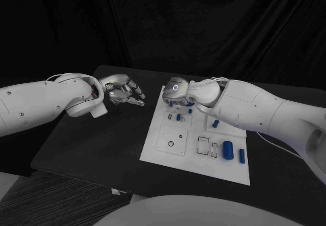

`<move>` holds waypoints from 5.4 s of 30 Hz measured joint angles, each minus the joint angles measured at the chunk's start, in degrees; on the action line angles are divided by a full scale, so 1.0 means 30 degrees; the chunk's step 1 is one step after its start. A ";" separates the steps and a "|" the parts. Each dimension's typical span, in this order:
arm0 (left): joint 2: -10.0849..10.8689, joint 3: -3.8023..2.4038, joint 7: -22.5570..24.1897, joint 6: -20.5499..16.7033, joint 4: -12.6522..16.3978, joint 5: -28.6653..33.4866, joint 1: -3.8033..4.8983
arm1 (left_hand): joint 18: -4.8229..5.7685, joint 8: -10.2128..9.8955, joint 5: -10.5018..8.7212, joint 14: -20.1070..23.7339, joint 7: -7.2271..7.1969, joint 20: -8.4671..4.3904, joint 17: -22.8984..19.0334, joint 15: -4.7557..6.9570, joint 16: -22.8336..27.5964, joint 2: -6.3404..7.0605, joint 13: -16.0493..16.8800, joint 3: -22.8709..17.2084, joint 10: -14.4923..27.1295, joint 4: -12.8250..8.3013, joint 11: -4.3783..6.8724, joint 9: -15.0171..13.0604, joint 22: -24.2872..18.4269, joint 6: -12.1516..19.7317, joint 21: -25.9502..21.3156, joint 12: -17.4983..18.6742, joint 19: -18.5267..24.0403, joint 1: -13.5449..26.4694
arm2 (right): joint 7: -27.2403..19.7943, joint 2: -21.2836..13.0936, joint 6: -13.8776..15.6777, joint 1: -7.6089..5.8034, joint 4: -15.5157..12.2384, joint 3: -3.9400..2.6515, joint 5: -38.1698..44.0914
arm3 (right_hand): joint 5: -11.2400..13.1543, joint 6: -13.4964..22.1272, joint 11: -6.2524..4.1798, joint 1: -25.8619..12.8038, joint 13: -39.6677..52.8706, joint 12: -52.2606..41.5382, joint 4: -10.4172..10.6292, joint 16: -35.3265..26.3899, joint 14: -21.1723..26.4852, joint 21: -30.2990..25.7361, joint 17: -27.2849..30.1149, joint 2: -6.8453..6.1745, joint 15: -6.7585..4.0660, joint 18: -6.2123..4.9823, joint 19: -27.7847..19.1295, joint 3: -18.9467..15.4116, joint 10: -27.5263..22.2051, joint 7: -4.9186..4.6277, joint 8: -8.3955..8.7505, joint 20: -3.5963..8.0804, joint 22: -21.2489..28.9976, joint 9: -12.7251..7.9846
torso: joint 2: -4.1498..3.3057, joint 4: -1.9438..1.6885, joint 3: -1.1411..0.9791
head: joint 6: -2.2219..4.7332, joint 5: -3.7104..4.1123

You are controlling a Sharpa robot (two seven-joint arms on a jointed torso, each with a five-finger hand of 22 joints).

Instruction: Assemble the parts on the task board

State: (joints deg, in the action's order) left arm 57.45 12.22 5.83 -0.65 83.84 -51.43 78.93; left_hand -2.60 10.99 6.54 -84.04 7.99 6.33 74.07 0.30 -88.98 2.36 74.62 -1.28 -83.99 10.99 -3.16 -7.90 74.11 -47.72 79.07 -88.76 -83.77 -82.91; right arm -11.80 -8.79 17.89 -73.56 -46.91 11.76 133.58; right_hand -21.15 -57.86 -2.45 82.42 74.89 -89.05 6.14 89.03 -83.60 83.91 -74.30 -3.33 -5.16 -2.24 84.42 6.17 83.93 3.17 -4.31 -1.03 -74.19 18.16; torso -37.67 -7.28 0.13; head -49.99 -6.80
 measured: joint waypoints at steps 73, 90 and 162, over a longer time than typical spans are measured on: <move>-0.5247 -0.0031 -0.9412 0.6134 -0.3075 -0.2500 0.2593 | -0.0004 0.2810 0.0313 0.0199 -0.1389 -0.0984 0.0000 0.0822 0.0000 -0.2593 0.0005 0.2344 0.0144 0.1814 0.0991 -0.2308 0.0000 -0.3515 -0.0512 0.0000 -0.0101 0.7003 | 0.5279 -1.3889 0.5108 -0.3297 -1.4762 0.0023 -0.7533 | 0.2532 -0.0840 -0.0484 -0.6072 -0.0003 0.0001 0.3509 0.0000 -0.0184 0.1406 0.0000 0.0430 -0.0740 0.0010 -0.0258 -0.0657 0.0002 -0.0787 -0.7635 0.0620 0.0000 0.6881 | 0.0363 0.0745 -0.0412 | 0.0000 0.2155; -0.9195 -0.0029 -1.2614 0.9829 -0.7103 -0.3005 0.2919 | -0.0004 0.3027 0.0665 0.0265 -0.1843 -0.1432 0.0000 0.1231 0.0000 -0.2491 0.0004 0.2528 0.0094 0.1629 0.1398 -0.3471 0.0000 -0.4296 -0.0509 0.0000 0.0060 0.7093 | 0.4953 -1.4484 0.5518 -0.1356 -1.4971 0.0042 -1.0575 | 0.1945 -0.0356 -0.0648 -0.5601 -0.0003 0.0001 0.3508 0.0001 -0.0144 0.1403 0.0000 0.0358 -0.0942 0.0008 -0.0126 -0.0654 -0.0158 -0.0657 -0.8791 0.0757 0.0000 0.9196 | 0.0361 0.2578 -0.1666 | 0.0000 0.0328; -1.0745 -0.0025 -1.1393 0.6757 -1.0340 -0.5408 0.0296 | -0.0004 0.3844 0.0891 0.0070 -0.2152 -0.1576 0.0000 0.1442 0.0000 -0.1564 0.0005 0.2178 0.0188 0.1294 0.1776 -0.9536 0.0000 -0.4247 -0.0505 0.0000 -0.0068 0.6163 | 0.4836 -1.4046 0.5052 -0.0597 -1.4920 0.0037 -1.1018 | 0.0838 0.0258 -0.0649 -0.4879 -0.0003 0.0001 0.3328 0.0000 -0.0144 0.1385 0.0000 0.0483 -0.0943 0.0007 -0.0126 0.0003 -0.0158 -0.0716 -0.8791 0.0758 0.0000 0.9782 | 0.0505 0.2706 -0.1505 | 0.0000 -0.0439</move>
State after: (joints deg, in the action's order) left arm 25.21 12.15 -28.35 19.62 52.81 -67.65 79.82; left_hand -2.62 22.52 9.21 -83.83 1.54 1.60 74.07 4.63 -88.98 -2.34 74.63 5.26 -83.43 14.87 2.17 -36.50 74.11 -60.46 77.56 -88.76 -83.98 -64.42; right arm 2.71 -50.93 33.04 -75.35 -91.67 11.87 100.52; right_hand -18.63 -57.08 -4.40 67.79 74.88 -89.05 16.13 89.03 -84.03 88.07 -74.30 -1.88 -7.99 -2.22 84.04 6.18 83.45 1.02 -30.69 1.24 -74.19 47.51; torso -36.16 0.83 -4.39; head -49.99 -8.11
